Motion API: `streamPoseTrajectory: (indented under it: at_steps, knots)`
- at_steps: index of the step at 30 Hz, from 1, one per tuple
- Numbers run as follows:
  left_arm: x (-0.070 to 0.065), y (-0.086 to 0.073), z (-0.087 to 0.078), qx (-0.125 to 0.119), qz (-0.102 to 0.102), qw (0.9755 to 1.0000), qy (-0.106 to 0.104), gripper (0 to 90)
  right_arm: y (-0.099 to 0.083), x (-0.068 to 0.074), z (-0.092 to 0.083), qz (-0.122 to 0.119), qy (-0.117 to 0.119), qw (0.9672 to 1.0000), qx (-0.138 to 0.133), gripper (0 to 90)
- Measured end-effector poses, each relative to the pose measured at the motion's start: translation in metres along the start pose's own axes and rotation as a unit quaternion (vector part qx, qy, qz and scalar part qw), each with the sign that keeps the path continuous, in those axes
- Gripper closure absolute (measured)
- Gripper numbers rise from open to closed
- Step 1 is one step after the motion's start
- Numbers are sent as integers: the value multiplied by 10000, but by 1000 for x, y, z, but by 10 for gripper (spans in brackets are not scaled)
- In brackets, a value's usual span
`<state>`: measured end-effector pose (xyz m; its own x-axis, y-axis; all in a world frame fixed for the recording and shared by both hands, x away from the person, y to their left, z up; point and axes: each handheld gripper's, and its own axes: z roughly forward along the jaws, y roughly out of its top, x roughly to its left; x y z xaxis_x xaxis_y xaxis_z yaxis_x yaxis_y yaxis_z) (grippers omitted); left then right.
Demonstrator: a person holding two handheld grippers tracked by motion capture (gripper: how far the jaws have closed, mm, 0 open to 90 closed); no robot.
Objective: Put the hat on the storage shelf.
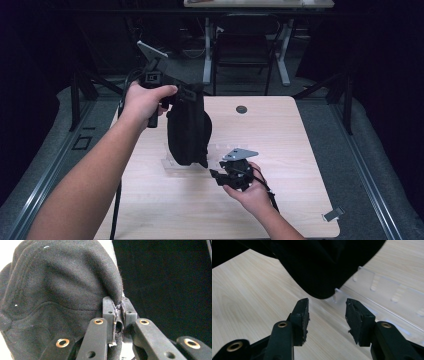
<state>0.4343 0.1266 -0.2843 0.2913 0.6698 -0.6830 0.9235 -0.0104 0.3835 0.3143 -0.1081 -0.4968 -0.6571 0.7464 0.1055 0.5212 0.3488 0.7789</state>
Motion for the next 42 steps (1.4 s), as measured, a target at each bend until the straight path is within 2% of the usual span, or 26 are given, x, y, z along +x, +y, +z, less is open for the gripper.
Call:
streamPoseTrajectory:
  at_steps: [5, 12, 16, 23, 29, 35, 42]
  knots:
    - [1, 1, -1, -1, 1, 10000, 5, 849, 8, 7, 9, -73, 37, 10000, 44, 529]
    - [1, 1, 0, 1, 1, 10000, -2, 849, 16, 14, 21, 7, 150, 9999, -32, 536]
    - [1, 1, 0, 4, 14, 10000, -3, 849, 17, 16, 25, 36, 122, 9999, -59, 558]
    - [0, 1, 2, 0, 17, 10000, -16, 848, 23, 22, 25, 68, 69, 9999, -113, 623]
    - [-1, 1, 3, 0, 12, 10000, -20, 848, 26, 26, 25, 2, 10, 9999, -167, 653]
    - [-3, 1, 4, 28, 55, 10000, -2, 848, 28, 29, 22, -194, -79, 9997, -111, 710]
    - [-6, 1, 8, 58, 108, 9999, -28, 835, 26, 30, 22, -291, -123, 9994, -101, 751]
